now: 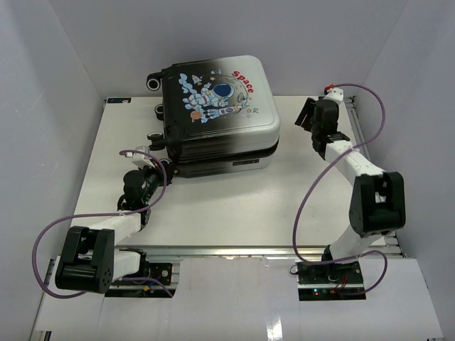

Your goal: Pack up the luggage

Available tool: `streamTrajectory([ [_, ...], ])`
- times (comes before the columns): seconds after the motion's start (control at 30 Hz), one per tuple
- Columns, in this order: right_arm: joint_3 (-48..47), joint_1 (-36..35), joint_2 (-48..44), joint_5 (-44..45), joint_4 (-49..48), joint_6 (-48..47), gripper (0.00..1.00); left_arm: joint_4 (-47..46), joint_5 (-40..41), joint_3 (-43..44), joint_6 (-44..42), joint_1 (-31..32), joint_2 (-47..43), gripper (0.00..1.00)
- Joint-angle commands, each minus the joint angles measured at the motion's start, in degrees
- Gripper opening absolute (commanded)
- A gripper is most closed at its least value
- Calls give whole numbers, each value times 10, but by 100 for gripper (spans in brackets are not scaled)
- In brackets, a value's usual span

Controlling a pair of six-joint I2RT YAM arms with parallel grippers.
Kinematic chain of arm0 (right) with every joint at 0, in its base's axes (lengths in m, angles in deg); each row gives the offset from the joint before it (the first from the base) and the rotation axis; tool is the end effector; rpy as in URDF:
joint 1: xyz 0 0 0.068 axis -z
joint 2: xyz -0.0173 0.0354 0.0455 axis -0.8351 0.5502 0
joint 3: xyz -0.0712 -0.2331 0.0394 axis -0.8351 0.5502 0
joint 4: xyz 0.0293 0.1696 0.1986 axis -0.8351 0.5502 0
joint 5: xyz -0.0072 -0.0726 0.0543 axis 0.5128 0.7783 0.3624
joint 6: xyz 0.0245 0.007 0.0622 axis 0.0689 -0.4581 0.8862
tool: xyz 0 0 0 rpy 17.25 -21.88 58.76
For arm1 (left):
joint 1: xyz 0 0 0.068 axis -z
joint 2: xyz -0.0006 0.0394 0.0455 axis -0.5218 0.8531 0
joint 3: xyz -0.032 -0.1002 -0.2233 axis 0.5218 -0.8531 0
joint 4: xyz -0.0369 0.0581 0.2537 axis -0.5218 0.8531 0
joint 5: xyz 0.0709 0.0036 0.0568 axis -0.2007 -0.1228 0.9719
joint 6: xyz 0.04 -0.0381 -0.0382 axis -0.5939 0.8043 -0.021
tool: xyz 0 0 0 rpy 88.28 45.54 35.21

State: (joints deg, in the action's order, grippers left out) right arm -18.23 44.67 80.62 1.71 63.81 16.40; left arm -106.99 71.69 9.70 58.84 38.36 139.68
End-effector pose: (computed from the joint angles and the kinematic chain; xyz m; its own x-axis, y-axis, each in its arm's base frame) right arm 0.3854 0.0631 0.2707 -0.2000 0.2627 -0.9439 0.1980 0.9543 0.2237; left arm 0.2526 -0.0428 0.1526 -0.3024 -0.4230 -0.8542 0.2249 0.8392 -0.4952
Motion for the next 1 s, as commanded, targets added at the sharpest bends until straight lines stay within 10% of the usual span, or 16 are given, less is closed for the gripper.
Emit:
streamTrajectory([
  [0.0,-70,27,112,-189,-23,60,68,-89,-3,53,14,-2,-24,0],
  [0.6,-305,24,392,-439,45,52,63,-103,-7,51,18,-4,-4,0],
  [0.97,-413,5,476,-383,244,0,39,-149,-70,33,21,-3,-1,0],
])
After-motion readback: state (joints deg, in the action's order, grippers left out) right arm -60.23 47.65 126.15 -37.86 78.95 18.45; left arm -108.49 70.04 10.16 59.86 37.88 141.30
